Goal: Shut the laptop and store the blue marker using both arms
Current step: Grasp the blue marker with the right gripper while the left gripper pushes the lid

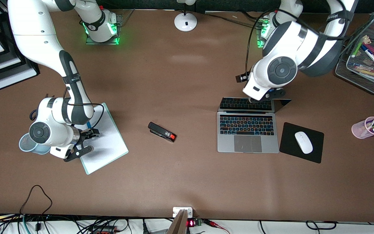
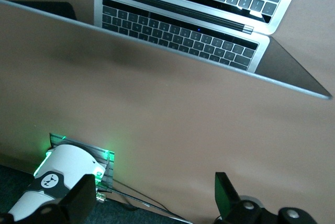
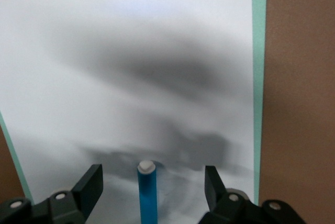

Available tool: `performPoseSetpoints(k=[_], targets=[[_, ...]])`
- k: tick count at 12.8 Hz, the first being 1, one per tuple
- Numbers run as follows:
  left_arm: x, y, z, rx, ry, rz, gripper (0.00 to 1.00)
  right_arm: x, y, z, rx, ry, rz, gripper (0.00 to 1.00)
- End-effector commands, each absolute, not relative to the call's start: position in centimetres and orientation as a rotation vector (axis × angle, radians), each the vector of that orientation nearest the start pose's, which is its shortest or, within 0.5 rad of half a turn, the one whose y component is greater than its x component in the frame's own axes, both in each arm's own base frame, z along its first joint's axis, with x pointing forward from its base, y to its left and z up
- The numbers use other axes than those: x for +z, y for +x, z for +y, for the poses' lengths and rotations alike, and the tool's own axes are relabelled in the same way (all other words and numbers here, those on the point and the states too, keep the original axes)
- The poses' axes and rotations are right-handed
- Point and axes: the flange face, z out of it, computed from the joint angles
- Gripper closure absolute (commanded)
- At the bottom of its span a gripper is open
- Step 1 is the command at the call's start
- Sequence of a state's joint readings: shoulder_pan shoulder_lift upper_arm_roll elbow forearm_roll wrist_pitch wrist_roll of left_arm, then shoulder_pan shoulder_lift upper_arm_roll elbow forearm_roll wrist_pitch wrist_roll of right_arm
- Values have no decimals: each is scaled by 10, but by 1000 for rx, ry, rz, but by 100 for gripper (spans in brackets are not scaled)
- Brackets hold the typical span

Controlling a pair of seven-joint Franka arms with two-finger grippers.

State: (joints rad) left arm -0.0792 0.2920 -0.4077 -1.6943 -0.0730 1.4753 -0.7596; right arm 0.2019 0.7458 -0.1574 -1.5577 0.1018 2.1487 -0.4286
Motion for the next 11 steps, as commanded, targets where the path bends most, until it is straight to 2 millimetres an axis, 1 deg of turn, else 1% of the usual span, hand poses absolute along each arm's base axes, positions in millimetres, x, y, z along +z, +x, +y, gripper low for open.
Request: performPoseSetpoints(k=[1, 2, 4, 5, 6, 7, 8, 10, 11], targets=[[386, 525, -262, 807, -2879, -374, 0, 195, 686, 55, 227, -3042, -715, 18], [384, 526, -261, 791, -2883, -335, 0, 195, 685, 58, 236, -3039, -717, 20], [373, 530, -257, 790, -2891, -223, 0, 188, 679, 58, 270, -3034, -698, 22], [369, 534, -256, 782, -2917, -171, 0, 183, 676, 56, 289, -3034, -689, 24], [364, 537, -254, 796, -2932, -114, 0, 183, 674, 55, 296, -3032, -685, 25], [362, 540, -251, 788, -2954, -69, 0, 182, 673, 54, 311, -3027, -688, 25], [360, 545, -250, 760, -2975, -34, 0, 183, 673, 53, 313, -3023, -697, 29], [350, 550, -249, 718, -2958, 11, 0, 183, 673, 52, 313, -3024, -695, 33], [345, 553, -250, 687, -2956, 27, 0, 183, 673, 52, 313, -3024, -695, 34]])
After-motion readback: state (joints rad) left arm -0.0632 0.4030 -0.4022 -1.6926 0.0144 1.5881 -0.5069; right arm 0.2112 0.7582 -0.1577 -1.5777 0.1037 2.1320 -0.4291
